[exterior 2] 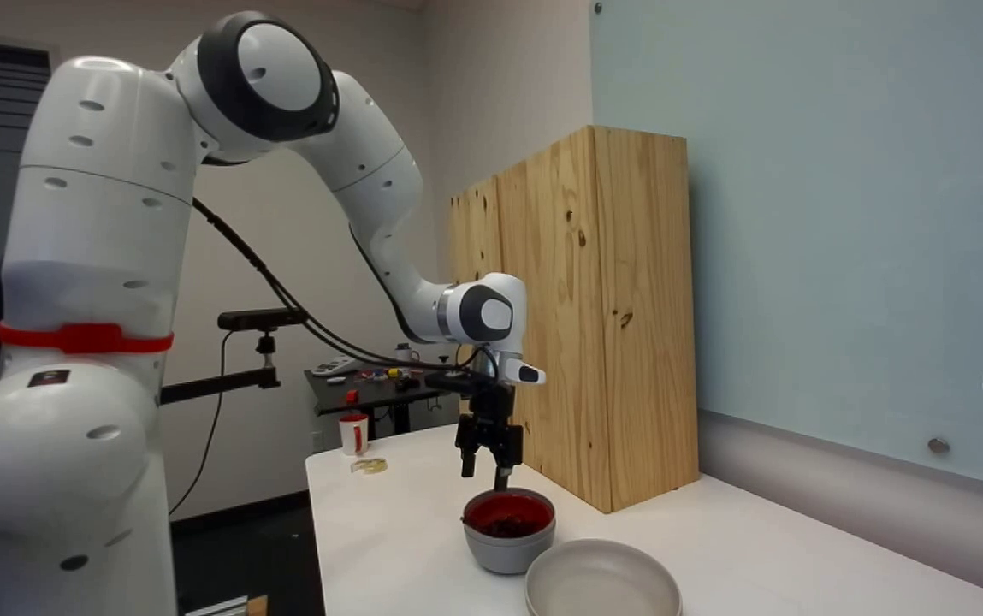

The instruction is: Remove the black cable from the orange bowl and put it on the table

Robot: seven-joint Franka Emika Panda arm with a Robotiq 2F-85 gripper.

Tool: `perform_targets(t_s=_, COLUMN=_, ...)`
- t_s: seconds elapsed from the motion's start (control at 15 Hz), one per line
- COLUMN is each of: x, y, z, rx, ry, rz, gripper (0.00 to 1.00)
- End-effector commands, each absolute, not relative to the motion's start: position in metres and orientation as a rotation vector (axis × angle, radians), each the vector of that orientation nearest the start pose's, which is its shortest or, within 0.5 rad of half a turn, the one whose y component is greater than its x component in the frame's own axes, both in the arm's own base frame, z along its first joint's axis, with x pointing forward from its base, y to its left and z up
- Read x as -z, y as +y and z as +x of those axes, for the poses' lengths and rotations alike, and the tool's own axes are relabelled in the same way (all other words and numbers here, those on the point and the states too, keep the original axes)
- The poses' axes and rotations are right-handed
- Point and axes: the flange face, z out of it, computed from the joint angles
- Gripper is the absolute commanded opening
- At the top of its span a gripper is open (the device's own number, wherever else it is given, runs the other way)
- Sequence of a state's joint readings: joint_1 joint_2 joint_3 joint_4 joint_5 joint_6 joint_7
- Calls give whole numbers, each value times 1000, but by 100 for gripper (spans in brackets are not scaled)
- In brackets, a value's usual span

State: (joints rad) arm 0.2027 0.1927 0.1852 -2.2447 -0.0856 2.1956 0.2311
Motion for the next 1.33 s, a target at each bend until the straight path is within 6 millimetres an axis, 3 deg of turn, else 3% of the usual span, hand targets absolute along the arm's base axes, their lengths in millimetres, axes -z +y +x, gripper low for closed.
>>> perform_targets(t_s=0.0, x=-266, y=192, z=477, rx=-350, ry=-347, rz=-3202, gripper=100)
perform_targets(t_s=0.2, x=-267, y=192, z=477, rx=-348, ry=-347, rz=-3202, gripper=100)
perform_targets(t_s=0.6, x=-233, y=195, z=499, rx=-106, ry=-417, rz=-3138, gripper=100)
perform_targets(t_s=0.87, x=-208, y=199, z=506, rx=-82, ry=-445, rz=-3052, gripper=100)
perform_targets(t_s=1.27, x=-199, y=198, z=515, rx=48, ry=-707, rz=-2957, gripper=100)
